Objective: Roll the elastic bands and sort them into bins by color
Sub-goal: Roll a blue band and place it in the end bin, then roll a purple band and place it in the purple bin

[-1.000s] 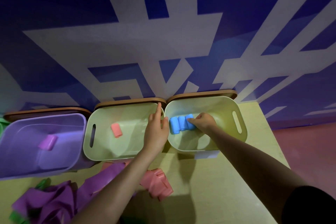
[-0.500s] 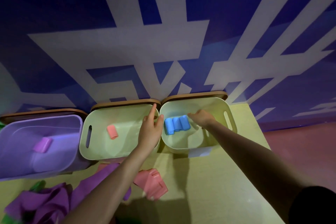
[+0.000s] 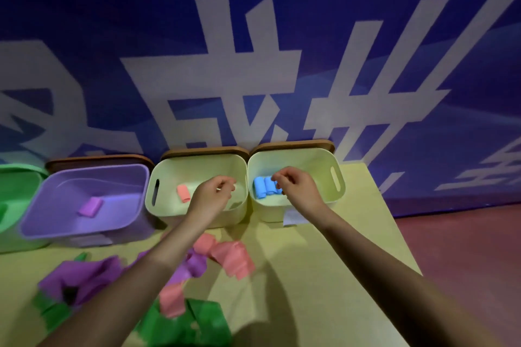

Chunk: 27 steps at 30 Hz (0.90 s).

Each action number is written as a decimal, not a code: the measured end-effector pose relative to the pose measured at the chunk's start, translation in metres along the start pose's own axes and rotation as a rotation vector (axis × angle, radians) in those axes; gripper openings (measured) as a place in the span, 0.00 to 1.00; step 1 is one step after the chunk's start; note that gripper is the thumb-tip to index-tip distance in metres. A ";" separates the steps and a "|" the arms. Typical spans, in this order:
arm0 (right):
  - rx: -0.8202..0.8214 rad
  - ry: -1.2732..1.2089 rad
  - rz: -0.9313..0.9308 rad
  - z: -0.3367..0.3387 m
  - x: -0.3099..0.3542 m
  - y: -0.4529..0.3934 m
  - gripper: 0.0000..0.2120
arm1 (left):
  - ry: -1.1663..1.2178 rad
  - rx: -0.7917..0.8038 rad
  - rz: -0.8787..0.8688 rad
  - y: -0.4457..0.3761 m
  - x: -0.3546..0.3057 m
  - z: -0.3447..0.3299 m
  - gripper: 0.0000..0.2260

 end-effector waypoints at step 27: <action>0.434 0.582 -0.138 -0.267 -0.063 0.152 0.14 | -0.248 0.069 0.242 0.148 0.242 0.201 0.05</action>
Point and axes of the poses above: each hand's wrist, its own y-axis away from the middle knuckle, its own z-axis out of the back of the hand, x = y × z, the point moved 10 cm from there along -y, towards the middle knuckle, and after that the axes turned 4 degrees about -z, right-handed, at the moved point
